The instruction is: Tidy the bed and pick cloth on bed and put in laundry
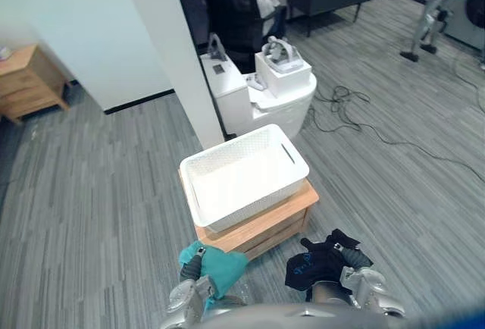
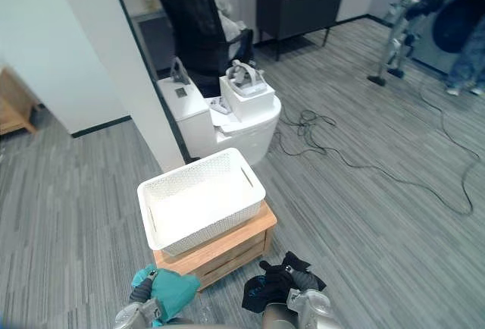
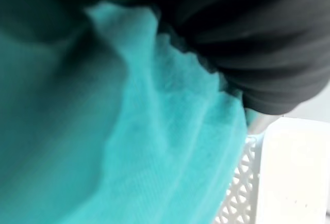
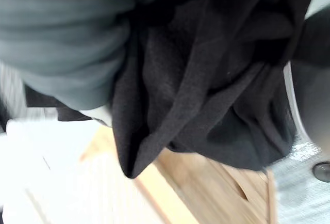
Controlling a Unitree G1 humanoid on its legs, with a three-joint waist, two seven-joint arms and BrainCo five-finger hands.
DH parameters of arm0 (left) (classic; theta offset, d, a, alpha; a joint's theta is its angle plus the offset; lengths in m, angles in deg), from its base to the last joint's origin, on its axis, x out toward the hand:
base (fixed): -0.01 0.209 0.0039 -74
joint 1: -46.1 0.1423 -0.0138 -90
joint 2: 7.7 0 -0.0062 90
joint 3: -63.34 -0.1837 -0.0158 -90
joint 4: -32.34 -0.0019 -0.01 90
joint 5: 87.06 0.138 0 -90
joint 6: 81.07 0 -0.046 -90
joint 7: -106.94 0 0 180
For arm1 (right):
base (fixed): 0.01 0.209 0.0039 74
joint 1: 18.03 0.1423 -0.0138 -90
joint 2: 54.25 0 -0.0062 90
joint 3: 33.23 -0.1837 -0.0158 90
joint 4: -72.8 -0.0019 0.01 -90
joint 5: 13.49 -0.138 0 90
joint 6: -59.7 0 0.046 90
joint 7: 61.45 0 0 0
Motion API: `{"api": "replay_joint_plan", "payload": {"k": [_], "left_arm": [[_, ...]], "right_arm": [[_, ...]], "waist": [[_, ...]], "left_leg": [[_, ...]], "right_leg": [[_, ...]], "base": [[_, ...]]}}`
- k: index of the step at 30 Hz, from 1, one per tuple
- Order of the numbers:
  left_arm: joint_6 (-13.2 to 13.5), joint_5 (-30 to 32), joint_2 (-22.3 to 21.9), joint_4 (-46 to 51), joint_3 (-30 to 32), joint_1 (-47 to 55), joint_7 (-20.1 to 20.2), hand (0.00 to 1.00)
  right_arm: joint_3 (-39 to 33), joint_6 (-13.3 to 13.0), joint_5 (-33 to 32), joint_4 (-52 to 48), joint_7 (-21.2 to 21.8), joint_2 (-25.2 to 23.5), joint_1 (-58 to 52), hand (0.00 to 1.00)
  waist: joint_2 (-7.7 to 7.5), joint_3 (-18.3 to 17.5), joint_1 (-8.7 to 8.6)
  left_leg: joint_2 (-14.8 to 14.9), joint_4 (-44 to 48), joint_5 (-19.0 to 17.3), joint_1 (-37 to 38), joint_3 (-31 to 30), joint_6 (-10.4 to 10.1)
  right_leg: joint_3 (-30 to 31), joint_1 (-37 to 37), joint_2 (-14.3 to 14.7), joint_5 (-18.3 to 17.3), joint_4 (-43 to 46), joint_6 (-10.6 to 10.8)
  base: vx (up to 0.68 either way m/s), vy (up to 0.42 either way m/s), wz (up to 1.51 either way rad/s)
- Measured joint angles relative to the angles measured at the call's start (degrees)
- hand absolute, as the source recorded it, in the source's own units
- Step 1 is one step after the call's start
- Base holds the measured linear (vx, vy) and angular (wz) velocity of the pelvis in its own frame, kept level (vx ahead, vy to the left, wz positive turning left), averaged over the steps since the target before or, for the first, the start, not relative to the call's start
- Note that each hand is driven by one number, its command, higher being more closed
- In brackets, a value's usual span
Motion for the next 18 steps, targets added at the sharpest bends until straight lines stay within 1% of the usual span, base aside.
{"api": "replay_joint_plan", "payload": {"k": [1,2,3,4,5,6,7,8,10,12,13,14,15,16,17,18], "left_arm": [[0.03,-0.08,-0.07,2.18,0.06,0.65,0.02,1.0],[0.07,-0.22,0.03,2.89,0.02,0.73,0.02,1.0],[0.1,-0.28,0.06,3.0,-0.01,0.83,0.03,1.0],[0.08,-0.26,0.09,2.86,-0.03,1.1,0.06,1.0],[0.09,-0.18,0.14,2.04,-0.21,1.23,0.1,1.0],[0.05,0.08,0.22,1.4,-0.61,1.47,0.08,1.0],[0.01,0.27,0.49,0.43,-1.73,1.99,0.15,1.0],[0.0,0.42,0.67,-0.66,-2.26,2.76,0.17,1.0],[-0.02,0.53,1.47,-1.11,-3.1,3.53,0.2,1.0],[-0.08,0.59,2.79,-3.5,-3.92,3.07,0.45,1.0],[-0.16,0.74,3.7,-4.95,-4.23,2.23,0.61,1.0],[-0.22,0.8,4.23,-5.19,-4.55,2.13,0.6,1.0],[-0.27,1.52,5.13,-5.66,-5.14,1.5,0.54,1.0],[-0.31,2.34,5.67,-6.5,-5.39,1.23,0.55,1.0],[-0.46,2.56,6.24,-7.29,-5.37,0.87,0.51,1.0],[-0.45,2.77,6.34,-7.3,-5.01,0.77,0.49,1.0]], "right_arm": [[0.03,0.0,-0.02,-0.56,-0.02,-0.21,-0.99,1.0],[0.01,-0.03,-0.01,-1.19,-0.01,-0.09,-1.81,1.0],[-0.01,-0.03,0.0,-1.19,0.01,0.31,-1.93,1.0],[-0.13,-0.05,0.0,-1.22,0.02,1.01,-1.43,1.0],[-0.12,-0.04,0.01,-0.94,0.1,1.79,-0.75,1.0],[-0.18,0.0,0.01,-0.34,0.19,2.31,-0.03,1.0],[-0.35,0.04,0.01,0.8,0.42,3.01,0.61,1.0],[-0.3,0.05,0.02,1.17,0.6,3.81,0.81,1.0],[-0.32,0.05,0.12,1.28,1.02,3.1,0.59,1.0],[-0.85,0.04,0.16,2.57,1.06,1.95,0.29,1.0],[-1.13,0.15,0.18,3.7,1.06,1.15,-0.27,1.0],[-1.58,0.27,0.25,3.92,1.05,0.49,-0.69,1.0],[-2.79,0.23,0.29,3.35,0.99,0.07,-0.51,1.0],[-2.83,0.24,0.3,3.3,1.04,0.06,-0.92,1.0],[-3.14,0.15,0.28,3.22,1.0,0.14,-1.43,1.0],[-4.04,-0.02,0.21,2.72,0.77,-0.06,-2.29,1.0]], "waist": [[-0.16,0.07,-0.06],[-0.21,0.09,0.01],[-0.3,0.1,0.41],[0.09,-0.08,1.2],[0.18,-0.06,1.76],[0.25,0.01,1.89],[0.35,-0.05,1.73],[0.59,-0.21,1.85],[-0.23,-0.07,1.67],[-0.5,0.08,1.1],[-1.04,0.38,0.56],[-1.53,0.62,0.05],[-1.6,1.22,-0.84],[-2.31,1.32,-1.48],[-2.62,1.43,-1.55],[-2.95,1.33,-1.47]], "left_leg": [[2.39,3.66,-0.05,-1.96,9.11,-0.02],[3.97,5.26,-0.08,-2.51,17.26,-0.09],[4.66,5.3,-0.22,-2.17,23.29,-0.3],[4.6,4.79,-0.61,-2.0,28.96,-0.91],[3.08,2.92,-0.54,-1.67,29.26,-1.09],[1.9,1.23,0.07,-1.16,29.21,-1.38],[0.07,-1.72,1.67,-0.24,29.16,-1.3],[-1.52,-4.69,2.89,1.1,29.02,-0.72],[-4.25,-10.23,5.02,3.5,27.83,0.09],[-5.25,-13.02,5.98,5.05,25.62,0.54],[-5.5,-13.0,5.88,5.68,23.84,0.62],[-5.74,-12.91,5.76,5.93,22.56,0.77],[-5.24,-12.78,5.62,6.37,20.42,0.95],[-4.85,-12.74,5.58,6.57,19.17,0.99],[-4.63,-12.75,5.58,6.56,17.97,0.92],[-4.58,-12.78,5.48,6.6,17.29,0.42]], "right_leg": [[-4.27,3.31,0.04,1.13,-3.13,-1.3],[-6.68,5.37,0.08,1.31,-4.68,-1.57],[-7.75,6.56,0.1,1.33,-5.48,-1.6],[-8.98,7.71,0.01,1.35,-6.45,-1.57],[-9.03,8.1,-0.56,1.45,-6.8,-1.4],[-9.06,8.3,-1.13,1.61,-6.85,-1.12],[-8.98,8.62,-1.88,2.16,-7.32,-0.18],[-8.92,9.02,-2.64,2.69,-7.93,0.57],[-8.9,9.19,-4.1,2.76,-6.8,0.71],[-8.89,7.47,-5.62,2.82,0.33,0.81],[-7.96,4.64,-7.1,3.99,9.06,2.75],[-6.39,2.96,-7.82,5.43,13.83,4.6],[-2.45,-0.79,-7.8,6.78,21.49,4.8],[0.04,-1.96,-7.13,2.86,22.41,4.77],[1.15,-2.45,-6.41,0.62,20.51,3.98],[3.04,-2.7,-5.88,0.55,14.68,3.03]], "base": [[0.18,-0.187,1.46],[0.14,-0.128,1.39],[0.19,-0.113,1.06],[0.16,-0.014,0.85],[0.15,0.042,0.66],[0.11,0.124,0.54],[0.12,0.135,0.46],[0.12,0.146,0.43],[0.1,0.143,0.41],[0.05,0.099,0.65],[0.03,0.051,0.73],[0.04,0.017,0.95],[0.05,-0.047,0.87],[0.05,-0.07,0.91],[0.01,-0.089,0.7],[0.0,-0.076,0.5]]}}
